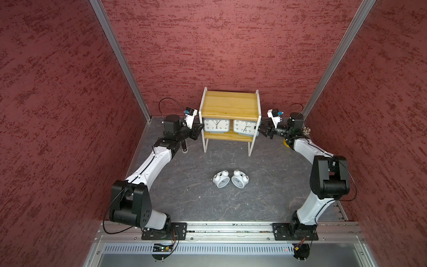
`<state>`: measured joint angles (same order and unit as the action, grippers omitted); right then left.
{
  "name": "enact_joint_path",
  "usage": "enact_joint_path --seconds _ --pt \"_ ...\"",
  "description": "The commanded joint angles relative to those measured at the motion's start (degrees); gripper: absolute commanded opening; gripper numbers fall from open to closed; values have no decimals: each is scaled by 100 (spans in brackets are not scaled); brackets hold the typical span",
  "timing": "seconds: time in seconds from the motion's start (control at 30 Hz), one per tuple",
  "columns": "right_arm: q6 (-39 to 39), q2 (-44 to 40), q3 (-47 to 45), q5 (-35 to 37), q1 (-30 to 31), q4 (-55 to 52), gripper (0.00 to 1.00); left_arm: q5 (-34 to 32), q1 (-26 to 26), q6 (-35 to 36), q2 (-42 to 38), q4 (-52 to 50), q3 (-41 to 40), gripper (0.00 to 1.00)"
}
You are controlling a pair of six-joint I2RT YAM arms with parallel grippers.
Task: Place the alarm clocks on the shelf by style
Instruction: Place the alarm on the shelf.
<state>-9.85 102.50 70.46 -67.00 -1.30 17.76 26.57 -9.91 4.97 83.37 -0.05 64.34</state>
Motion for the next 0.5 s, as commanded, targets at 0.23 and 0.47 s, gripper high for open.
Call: enact_joint_path --seconds 0.23,0.47 --pt "132 193 258 -263 94 449 34 -33 30 39 65 -30 -35 31" --pt "231 305 311 -313 130 513 35 -32 16 48 70 -50 -43 31"
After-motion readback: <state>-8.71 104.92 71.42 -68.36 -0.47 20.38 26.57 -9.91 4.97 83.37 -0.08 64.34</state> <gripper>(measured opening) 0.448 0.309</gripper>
